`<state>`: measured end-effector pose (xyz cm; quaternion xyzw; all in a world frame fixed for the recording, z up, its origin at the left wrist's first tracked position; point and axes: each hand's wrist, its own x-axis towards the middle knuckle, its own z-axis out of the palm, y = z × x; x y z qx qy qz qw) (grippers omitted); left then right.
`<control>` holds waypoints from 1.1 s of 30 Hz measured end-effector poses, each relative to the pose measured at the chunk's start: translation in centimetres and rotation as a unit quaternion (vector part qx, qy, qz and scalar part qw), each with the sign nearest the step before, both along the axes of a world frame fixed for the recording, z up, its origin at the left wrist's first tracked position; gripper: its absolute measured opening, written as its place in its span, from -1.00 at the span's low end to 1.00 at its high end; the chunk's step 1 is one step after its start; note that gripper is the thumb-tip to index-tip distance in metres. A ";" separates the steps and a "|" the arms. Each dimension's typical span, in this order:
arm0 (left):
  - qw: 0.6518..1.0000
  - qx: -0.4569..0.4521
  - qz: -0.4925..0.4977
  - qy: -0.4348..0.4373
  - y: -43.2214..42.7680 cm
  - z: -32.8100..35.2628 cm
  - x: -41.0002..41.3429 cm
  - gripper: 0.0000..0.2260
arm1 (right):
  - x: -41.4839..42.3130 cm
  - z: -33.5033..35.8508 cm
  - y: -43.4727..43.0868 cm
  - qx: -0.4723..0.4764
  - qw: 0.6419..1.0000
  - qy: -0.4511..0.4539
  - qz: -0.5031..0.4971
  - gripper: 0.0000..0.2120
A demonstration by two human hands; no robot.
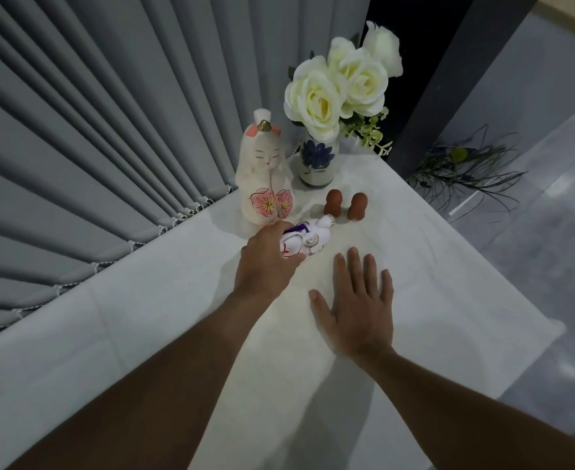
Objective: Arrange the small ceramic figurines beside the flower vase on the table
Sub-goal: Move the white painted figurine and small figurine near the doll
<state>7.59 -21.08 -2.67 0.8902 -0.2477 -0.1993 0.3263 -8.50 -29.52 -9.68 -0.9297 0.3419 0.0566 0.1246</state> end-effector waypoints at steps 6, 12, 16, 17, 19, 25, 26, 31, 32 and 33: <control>0.999 -0.011 -0.020 0.037 0.6 0.2 0.5 -0.47 | -0.1 -0.2 0.0 -0.009 1.000 -0.006 0.006 -0.21; 0.997 0.008 -0.042 0.063 4.0 1.2 0.3 -0.22 | -0.2 -0.2 0.2 -0.008 1.000 0.011 0.022 -0.17; 0.995 0.056 -0.055 0.056 8.1 2.1 -0.3 -0.27 | -0.6 0.3 1.7 0.007 0.998 0.015 0.056 -0.15; 0.995 0.067 -0.058 0.055 9.3 2.4 -0.5 -0.28 | -0.8 0.4 2.6 0.007 0.998 0.009 0.066 -0.15; 0.992 0.092 -0.066 0.052 11.9 3.1 -1.1 -0.32 | -0.9 0.6 4.9 0.004 0.996 0.002 0.092 -0.15; 0.986 0.151 -0.055 0.036 21.0 4.8 -2.3 -0.37 | -0.1 1.2 14.3 0.014 0.983 -0.027 0.182 -0.16; 0.986 0.159 -0.046 0.035 22.7 5.0 -2.5 -0.36 | 0.1 1.2 15.7 0.018 0.980 -0.031 0.197 -0.16; 0.977 0.206 -0.030 0.054 31.6 6.0 -3.4 -0.31 | 0.6 0.7 22.4 0.036 0.965 -0.031 0.258 -0.16; 0.973 0.221 -0.030 0.059 33.2 6.1 -3.7 -0.28 | 0.4 0.5 23.5 0.037 0.963 -0.027 0.267 -0.17; 0.969 0.237 -0.033 0.064 34.7 6.2 -4.1 -0.25 | 0.2 0.1 24.4 0.034 0.962 -0.025 0.271 -0.16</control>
